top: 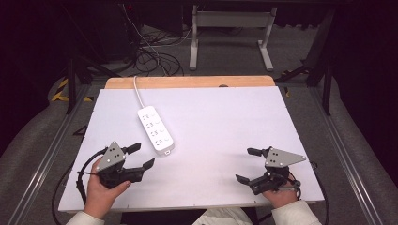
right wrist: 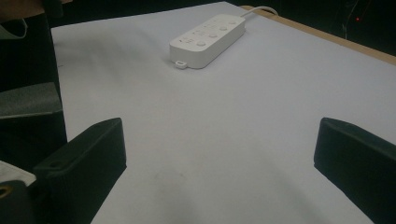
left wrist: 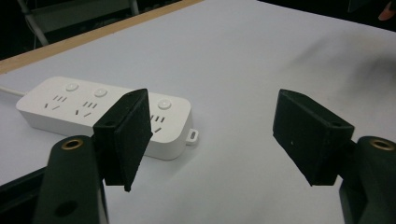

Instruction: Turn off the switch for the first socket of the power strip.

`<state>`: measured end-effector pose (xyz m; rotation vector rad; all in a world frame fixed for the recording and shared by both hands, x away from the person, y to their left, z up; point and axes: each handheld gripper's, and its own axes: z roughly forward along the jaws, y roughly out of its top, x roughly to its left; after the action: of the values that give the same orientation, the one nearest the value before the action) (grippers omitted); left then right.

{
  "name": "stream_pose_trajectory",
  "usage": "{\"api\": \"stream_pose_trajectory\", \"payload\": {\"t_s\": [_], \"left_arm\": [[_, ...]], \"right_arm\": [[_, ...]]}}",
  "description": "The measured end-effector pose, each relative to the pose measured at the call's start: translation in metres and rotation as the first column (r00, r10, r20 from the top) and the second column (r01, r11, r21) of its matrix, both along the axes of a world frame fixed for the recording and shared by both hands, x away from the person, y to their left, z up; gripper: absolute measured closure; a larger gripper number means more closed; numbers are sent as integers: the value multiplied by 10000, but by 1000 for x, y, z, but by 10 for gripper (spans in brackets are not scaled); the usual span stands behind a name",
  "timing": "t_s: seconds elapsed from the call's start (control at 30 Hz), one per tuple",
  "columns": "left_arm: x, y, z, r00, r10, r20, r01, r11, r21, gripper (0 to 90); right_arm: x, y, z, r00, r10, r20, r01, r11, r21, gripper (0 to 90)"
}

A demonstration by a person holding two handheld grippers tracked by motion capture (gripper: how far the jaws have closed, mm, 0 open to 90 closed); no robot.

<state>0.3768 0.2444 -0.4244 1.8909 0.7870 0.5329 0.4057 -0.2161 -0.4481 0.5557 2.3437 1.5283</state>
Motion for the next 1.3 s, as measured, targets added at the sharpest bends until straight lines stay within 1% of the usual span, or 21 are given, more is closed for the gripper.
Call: {"api": "stream_pose_trajectory", "payload": {"t_s": [0.13, 0.17, 0.43, 0.73, 0.77, 0.8, 0.93, 0.97, 1.03, 1.07, 1.17, 1.2, 1.3], "left_arm": [[5, -3, 5, 10000, -43, -21, 43, 9999, -99, 297], [6, -3, 6, 10000, -47, 30, 47, 10000, -9, 297], [13, -10, 14, 10000, -92, 20, 92, 10000, -18, 298], [18, -12, 19, 10000, -73, 11, 73, 10000, 16, 298], [20, -13, 21, 10000, -77, -10, 77, 10000, -33, 298], [21, -13, 22, 10000, -51, 45, 50, 10000, 21, 299], [23, -15, 25, 10000, -49, 23, 50, 10000, -71, 316], [24, -14, 26, 9999, -48, 92, 48, 10000, 22, 322], [26, -15, 27, 10000, -42, 40, 42, 10000, -62, 328], [27, -15, 27, 10000, -10, 91, 11, 10000, -31, 330], [31, -17, 30, 10000, 5, 38, -5, 10000, -77, 330], [33, -17, 31, 9999, 35, 105, -35, 10000, -33, 334], [39, -18, 34, 10000, 65, -16, -65, 10000, 1, 364]], "right_arm": [[1, 3, -1, 10000, 96, -12, -97, 9999, -92, 28], [1, 3, -1, 9999, 111, -26, -112, 9999, -109, 28], [2, 4, -2, 9999, 110, -57, -110, 9999, -126, 29], [2, 3, -3, 9998, 147, -105, -148, 9998, -119, 31], [2, 4, -3, 9998, 149, -106, -150, 9998, -118, 30], [2, 4, -2, 9998, 152, -106, -153, 9998, -117, 30], [2, 4, -3, 9998, 154, -114, -156, 9998, -139, 31], [2, 4, -3, 9998, 157, -115, -159, 9998, -144, 32], [2, 4, -3, 9998, 170, -118, -171, 9997, -145, 32], [2, 4, -3, 9998, 171, -121, -173, 9997, -147, 32], [2, 4, -3, 9997, 185, -146, -187, 9997, -145, 33], [2, 3, -3, 9997, 198, -155, -200, 9997, -147, 33], [2, 3, -3, 9997, 193, -145, -195, 9998, -105, 33]]}}
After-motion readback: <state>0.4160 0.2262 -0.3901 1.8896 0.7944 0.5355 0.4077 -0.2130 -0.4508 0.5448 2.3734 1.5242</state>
